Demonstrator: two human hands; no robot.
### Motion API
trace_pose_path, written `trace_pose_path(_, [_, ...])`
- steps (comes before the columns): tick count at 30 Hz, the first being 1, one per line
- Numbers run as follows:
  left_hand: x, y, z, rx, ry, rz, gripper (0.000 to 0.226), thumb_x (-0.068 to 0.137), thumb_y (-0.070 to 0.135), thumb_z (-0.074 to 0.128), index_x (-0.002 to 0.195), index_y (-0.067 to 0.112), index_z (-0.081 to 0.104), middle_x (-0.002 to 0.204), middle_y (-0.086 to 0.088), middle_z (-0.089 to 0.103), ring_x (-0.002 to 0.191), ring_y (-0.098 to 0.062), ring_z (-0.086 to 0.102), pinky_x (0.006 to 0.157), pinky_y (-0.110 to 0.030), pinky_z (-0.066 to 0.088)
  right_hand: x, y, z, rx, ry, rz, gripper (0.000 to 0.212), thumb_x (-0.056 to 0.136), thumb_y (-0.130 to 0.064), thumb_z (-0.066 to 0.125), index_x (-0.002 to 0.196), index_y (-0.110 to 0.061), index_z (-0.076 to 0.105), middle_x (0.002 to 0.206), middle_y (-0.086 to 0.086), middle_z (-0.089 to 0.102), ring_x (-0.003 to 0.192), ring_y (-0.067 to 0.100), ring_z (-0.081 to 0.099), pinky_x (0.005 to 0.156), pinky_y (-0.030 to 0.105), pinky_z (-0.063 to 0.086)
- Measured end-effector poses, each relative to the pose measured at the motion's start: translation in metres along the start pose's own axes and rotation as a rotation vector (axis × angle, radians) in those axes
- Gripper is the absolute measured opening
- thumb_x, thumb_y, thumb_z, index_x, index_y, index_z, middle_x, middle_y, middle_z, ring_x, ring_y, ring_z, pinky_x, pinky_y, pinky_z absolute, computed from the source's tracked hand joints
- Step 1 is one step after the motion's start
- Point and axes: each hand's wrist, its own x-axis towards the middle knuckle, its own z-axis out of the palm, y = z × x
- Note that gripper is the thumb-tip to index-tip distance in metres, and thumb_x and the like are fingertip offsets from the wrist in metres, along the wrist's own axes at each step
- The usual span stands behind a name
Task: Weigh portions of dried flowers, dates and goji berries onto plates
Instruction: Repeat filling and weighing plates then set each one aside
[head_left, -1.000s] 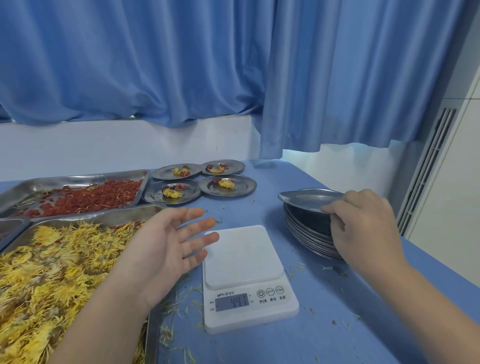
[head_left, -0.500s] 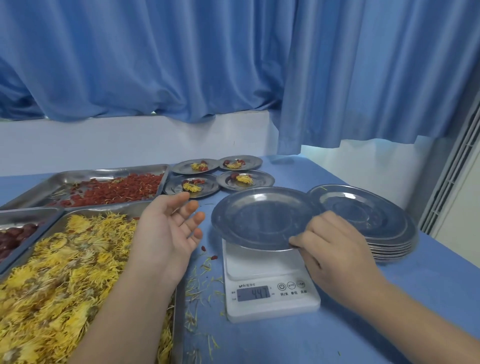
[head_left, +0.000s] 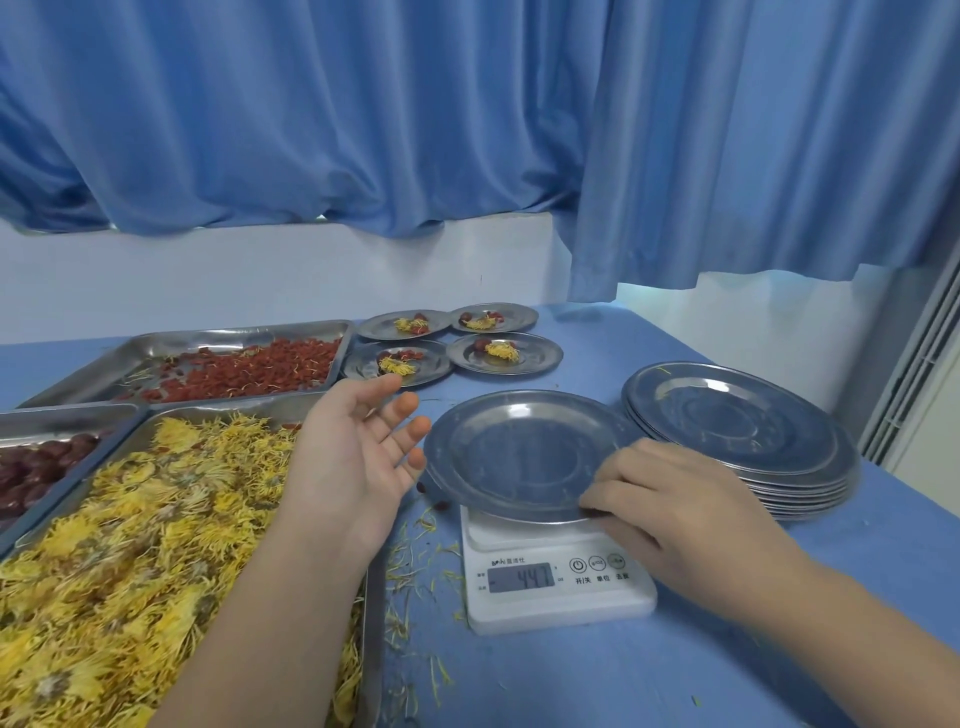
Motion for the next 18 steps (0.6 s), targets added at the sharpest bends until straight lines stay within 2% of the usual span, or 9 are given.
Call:
trace_pose_path(3, [0.000, 0.000, 0.000, 0.006, 0.004, -0.002, 0.009, 0.087, 0.022, 0.055, 0.089, 0.018, 0.063, 0.071, 0.003, 0.063, 0.058, -0.013, 0.060, 0.049, -0.023, 0.045, -0.001, 0.000, -0.006, 0.066, -0.093, -0.013, 0.005, 0.081, -0.021, 0.075, 0.084, -0.020, 0.072, 0.082, -0.008, 0.064, 0.070, 0.018, 0.059, 0.060, 0.026, 0.049])
trace_pose_path(7, [0.000, -0.001, 0.000, 0.011, 0.001, -0.004, 0.009, 0.087, 0.022, 0.055, 0.089, 0.018, 0.063, 0.071, 0.003, 0.063, 0.059, -0.013, 0.061, 0.051, -0.024, 0.045, 0.000, -0.003, -0.011, 0.126, -0.142, 0.002, 0.005, 0.083, -0.026, 0.074, 0.083, -0.021, 0.072, 0.082, -0.008, 0.064, 0.072, 0.016, 0.060, 0.063, 0.025, 0.050])
trace_pose_path(10, [0.000, -0.001, 0.000, 0.017, -0.002, -0.005, 0.009, 0.087, 0.022, 0.055, 0.089, 0.018, 0.063, 0.072, 0.003, 0.062, 0.058, -0.013, 0.060, 0.052, -0.024, 0.045, -0.001, -0.003, -0.022, 0.196, -0.160, 0.048, 0.012, 0.087, -0.032, 0.067, 0.081, -0.022, 0.071, 0.077, -0.011, 0.061, 0.072, 0.013, 0.057, 0.065, 0.027, 0.050])
trace_pose_path(13, [0.000, -0.001, 0.000, 0.025, 0.001, -0.002, 0.010, 0.087, 0.022, 0.055, 0.090, 0.018, 0.063, 0.072, 0.002, 0.062, 0.057, -0.013, 0.060, 0.052, -0.024, 0.045, -0.004, 0.001, -0.034, 0.297, -0.163, 0.122, 0.019, 0.086, -0.039, 0.063, 0.074, -0.027, 0.069, 0.070, -0.016, 0.057, 0.068, 0.004, 0.053, 0.063, 0.023, 0.046])
trace_pose_path(16, [0.000, -0.002, 0.000, 0.035, 0.000, 0.000, 0.010, 0.087, 0.022, 0.054, 0.089, 0.018, 0.063, 0.071, 0.003, 0.062, 0.058, -0.013, 0.060, 0.053, -0.024, 0.045, -0.009, 0.006, -0.038, 0.346, -0.350, 0.221, 0.028, 0.080, -0.057, 0.056, 0.073, -0.031, 0.065, 0.068, -0.014, 0.056, 0.066, 0.003, 0.055, 0.059, 0.023, 0.046])
trace_pose_path(18, [0.001, -0.002, 0.000, 0.044, 0.001, 0.001, 0.010, 0.087, 0.022, 0.054, 0.088, 0.018, 0.063, 0.071, 0.003, 0.062, 0.058, -0.012, 0.060, 0.055, -0.025, 0.044, -0.013, 0.009, -0.035, 0.331, -0.500, 0.263, 0.034, 0.075, -0.065, 0.052, 0.086, -0.036, 0.065, 0.073, -0.015, 0.059, 0.070, 0.004, 0.057, 0.062, 0.025, 0.048])
